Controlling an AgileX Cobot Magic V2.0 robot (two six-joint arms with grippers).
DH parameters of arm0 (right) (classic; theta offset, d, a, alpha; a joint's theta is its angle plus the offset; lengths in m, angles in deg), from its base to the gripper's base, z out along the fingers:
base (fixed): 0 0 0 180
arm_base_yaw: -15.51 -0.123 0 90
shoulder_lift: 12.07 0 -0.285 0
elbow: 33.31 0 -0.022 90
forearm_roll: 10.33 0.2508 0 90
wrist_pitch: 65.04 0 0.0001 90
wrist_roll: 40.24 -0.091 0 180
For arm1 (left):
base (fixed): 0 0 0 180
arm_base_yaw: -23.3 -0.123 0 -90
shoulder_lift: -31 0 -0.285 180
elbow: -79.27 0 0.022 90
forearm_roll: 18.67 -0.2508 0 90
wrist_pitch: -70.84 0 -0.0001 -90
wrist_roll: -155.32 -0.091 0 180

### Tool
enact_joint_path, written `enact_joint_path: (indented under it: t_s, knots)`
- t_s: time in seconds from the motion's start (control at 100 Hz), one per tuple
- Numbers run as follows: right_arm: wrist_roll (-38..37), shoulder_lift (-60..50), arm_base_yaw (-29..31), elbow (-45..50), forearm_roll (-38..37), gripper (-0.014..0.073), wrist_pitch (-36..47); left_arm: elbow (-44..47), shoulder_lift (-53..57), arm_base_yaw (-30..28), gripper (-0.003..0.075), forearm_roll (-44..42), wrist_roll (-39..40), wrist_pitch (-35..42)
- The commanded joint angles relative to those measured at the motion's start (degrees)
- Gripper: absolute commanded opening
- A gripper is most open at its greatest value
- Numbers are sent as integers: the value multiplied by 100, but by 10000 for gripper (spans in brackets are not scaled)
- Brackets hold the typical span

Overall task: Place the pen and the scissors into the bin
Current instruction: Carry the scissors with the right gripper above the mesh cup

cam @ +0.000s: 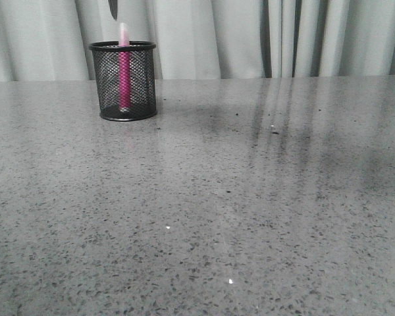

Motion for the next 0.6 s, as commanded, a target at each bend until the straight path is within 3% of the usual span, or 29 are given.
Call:
enact_joint_path:
  t_s: [0.0,0.33,0.59]
  knots:
    - [23,-147,245,-206,-73,-74,1210,-113,-25,51,281,155,79,33]
    - [23,403,762,-206,-73,-75,2512,-113,-25,51,281,-152,79,-18]
    - [23,769,886,-206,25,-75,2744,30,-25,51,281,-200,79,-18]
